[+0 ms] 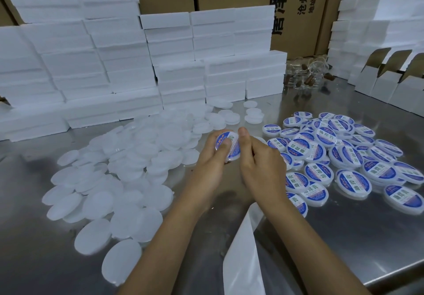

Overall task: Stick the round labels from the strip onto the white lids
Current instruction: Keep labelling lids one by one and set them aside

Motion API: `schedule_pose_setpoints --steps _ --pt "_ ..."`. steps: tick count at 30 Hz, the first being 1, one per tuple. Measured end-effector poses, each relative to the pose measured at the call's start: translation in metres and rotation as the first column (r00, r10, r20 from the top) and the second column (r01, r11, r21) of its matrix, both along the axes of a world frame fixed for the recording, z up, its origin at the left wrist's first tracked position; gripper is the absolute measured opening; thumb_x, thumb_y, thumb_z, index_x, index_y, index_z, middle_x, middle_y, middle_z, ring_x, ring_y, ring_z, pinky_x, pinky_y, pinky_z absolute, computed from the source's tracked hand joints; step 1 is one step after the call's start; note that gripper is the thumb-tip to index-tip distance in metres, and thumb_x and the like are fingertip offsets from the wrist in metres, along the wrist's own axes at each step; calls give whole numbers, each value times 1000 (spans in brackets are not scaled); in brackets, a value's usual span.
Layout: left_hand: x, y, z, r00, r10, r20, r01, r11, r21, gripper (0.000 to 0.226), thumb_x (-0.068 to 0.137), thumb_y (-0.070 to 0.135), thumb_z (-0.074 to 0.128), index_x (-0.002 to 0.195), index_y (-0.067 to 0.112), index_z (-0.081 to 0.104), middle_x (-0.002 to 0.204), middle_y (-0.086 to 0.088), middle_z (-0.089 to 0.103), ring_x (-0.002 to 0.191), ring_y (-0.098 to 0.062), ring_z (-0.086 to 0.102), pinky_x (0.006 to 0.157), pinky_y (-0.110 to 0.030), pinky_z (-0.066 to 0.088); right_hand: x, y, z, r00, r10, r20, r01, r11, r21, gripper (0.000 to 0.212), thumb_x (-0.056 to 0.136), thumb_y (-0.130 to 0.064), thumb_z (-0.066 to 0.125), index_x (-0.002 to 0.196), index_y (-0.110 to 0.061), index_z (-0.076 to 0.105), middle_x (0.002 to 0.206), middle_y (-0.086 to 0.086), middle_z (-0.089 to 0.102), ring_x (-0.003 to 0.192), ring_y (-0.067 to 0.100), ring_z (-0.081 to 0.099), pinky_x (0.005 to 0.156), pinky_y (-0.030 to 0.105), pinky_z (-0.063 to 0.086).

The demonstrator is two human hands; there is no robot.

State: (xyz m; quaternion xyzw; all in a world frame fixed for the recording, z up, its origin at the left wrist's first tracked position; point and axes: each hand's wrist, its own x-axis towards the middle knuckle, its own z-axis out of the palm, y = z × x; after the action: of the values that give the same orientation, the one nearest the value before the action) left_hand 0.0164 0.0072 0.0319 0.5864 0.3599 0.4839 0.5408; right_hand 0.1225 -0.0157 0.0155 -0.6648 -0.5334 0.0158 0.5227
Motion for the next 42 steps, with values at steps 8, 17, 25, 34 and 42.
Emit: schedule_pose_setpoints --steps 8,17,25,34,42 --pt "-4 0 -6 944 323 -63 -298 920 256 29 108 33 45 98 18 67 76 10 67 66 -5 57 67 -29 43 -4 -2 -2 985 165 46 -165 986 5 43 99 -55 39 70 -24 31 53 -5 42 54 13 45 53 33 31" --pt "-3 -4 -1 981 176 -82 -151 957 247 32 110 22 37 116 16 68 69 12 61 57 -2 51 62 -18 42 3 1 1 988 144 -58 -143 989 31 37 105 -38 38 71 -24 39 57 -5 45 58 18 47 57 37 36" --pt "0 -4 -13 965 111 -236 -56 973 226 40 102 15 56 139 29 49 83 3 66 74 -4 60 73 -16 44 61 13 9 876 -63 -479 140 982 127 45 104 -46 43 77 -14 60 70 -2 62 58 3 51 54 18 39" --pt "-1 -1 -29 911 83 -405 -16 986 167 28 100 17 57 123 32 57 82 6 60 60 5 52 59 -10 41 135 16 7 453 -103 -886 137 989 -45 37 104 -34 50 88 -8 71 59 -2 66 35 4 44 35 16 34" --pt "-1 6 -33 905 105 -412 -58 991 125 24 99 13 56 114 29 63 78 6 57 57 1 50 68 -27 46 137 17 5 439 -112 -892 91 993 -80 35 104 -31 49 89 -8 70 56 -2 66 35 4 44 35 18 35"
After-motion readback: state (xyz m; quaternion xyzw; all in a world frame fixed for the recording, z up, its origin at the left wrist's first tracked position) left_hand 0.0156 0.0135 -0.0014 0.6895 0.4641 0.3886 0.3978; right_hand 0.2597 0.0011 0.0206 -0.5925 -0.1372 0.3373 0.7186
